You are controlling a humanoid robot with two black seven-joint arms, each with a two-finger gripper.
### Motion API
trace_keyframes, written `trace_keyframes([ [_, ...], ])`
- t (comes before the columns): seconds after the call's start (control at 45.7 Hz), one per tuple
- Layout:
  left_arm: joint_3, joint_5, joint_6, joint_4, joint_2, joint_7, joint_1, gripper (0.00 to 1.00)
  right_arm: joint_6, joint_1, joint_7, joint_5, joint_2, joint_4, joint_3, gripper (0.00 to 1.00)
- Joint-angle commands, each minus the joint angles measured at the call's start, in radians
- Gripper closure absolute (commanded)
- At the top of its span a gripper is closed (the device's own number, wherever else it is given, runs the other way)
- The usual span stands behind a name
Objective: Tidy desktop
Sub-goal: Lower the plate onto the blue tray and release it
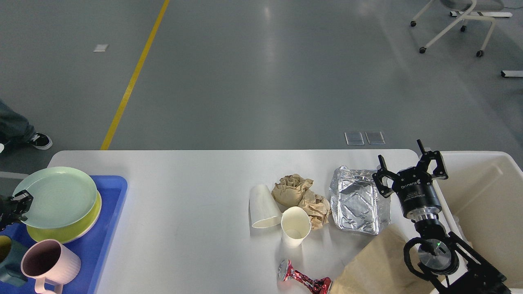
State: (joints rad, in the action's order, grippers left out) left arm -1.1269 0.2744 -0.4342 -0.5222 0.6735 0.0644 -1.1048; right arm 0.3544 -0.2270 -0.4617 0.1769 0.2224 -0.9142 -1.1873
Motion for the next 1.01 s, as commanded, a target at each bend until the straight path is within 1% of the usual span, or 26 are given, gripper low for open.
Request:
trace_keyframes([
  [0.0,0.001,-0.003,-0.001,-0.001,0.0,0.0,0.011,1.0,0.0,0.0,0.0,0.001,0.0,0.0,0.0,0.0],
  [0.219,0.002,-0.021,-0.017,-0.009,0.0,0.002,0.013,1.0,0.0,0.0,0.0,-0.001,0.0,0.0,0.0,0.0],
  [0.503,0.002,-0.021,-0.017,-0.01,-0.002,0.002,0.011,0.99,0.0,0.0,0.0,-0.001,0.0,0.0,0.0,0.0],
  [0.525,0.002,-0.021,-0.017,-0.01,0.0,0.002,0.011,0.97,0.0,0.0,0.0,0.001,0.0,0.0,0.0,0.0],
  [0.547,0.002,-0.021,-0.017,-0.012,0.0,0.002,0.013,0.88,0.0,0.0,0.0,0.001,0.0,0.0,0.0,0.0],
  [0.656,0.004,-0.021,-0.015,-0.012,0.0,0.0,0.011,0.61,0.0,0.0,0.0,-0.001,0.0,0.0,0.0,0.0],
  [0.788,0.006,-0.02,-0.006,-0.012,0.0,0.0,0.01,0.39,0.0,0.0,0.0,-0.001,0.0,0.0,0.0,0.0],
  [0.919,0.006,-0.02,-0.005,-0.012,0.001,0.0,0.003,0.3,0.0,0.0,0.0,-0.001,0.0,0.0,0.0,0.0],
  [0.985,0.006,-0.02,-0.005,-0.012,0.001,0.0,0.0,0.28,0.0,0.0,0.0,-0.001,0.0,0.0,0.0,0.0],
])
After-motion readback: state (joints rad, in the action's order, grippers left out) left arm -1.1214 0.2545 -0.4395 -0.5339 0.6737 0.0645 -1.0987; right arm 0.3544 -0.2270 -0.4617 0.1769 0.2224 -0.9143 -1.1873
